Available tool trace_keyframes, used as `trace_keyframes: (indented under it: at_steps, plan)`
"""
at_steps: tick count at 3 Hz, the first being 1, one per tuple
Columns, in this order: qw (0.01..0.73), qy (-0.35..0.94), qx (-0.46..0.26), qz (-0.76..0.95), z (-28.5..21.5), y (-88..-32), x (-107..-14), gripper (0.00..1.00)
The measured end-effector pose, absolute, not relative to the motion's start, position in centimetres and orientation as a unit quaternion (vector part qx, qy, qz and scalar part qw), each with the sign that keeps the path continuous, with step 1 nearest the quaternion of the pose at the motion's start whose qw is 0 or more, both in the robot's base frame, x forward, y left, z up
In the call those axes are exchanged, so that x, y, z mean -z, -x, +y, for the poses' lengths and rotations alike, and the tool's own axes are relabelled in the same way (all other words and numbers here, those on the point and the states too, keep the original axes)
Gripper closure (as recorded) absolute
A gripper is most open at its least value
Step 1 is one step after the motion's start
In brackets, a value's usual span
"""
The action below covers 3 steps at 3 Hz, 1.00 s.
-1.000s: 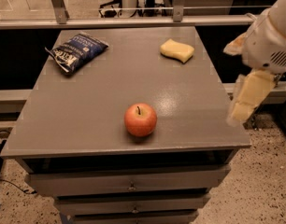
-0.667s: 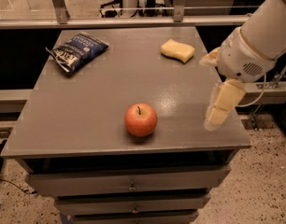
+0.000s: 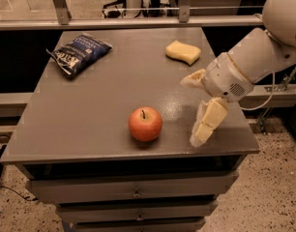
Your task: Move apple near sponge
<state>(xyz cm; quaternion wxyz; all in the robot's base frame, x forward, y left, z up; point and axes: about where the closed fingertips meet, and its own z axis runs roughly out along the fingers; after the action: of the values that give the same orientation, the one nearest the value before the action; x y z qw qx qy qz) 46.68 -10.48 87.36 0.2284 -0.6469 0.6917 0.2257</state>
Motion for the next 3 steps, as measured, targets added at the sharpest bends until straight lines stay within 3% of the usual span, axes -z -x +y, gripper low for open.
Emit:
trace_keyframes:
  at_steps: [3]
  plan:
    - [0.303,0.651,-0.325,0.616,-5.3,-46.2,-85.7,0.0]
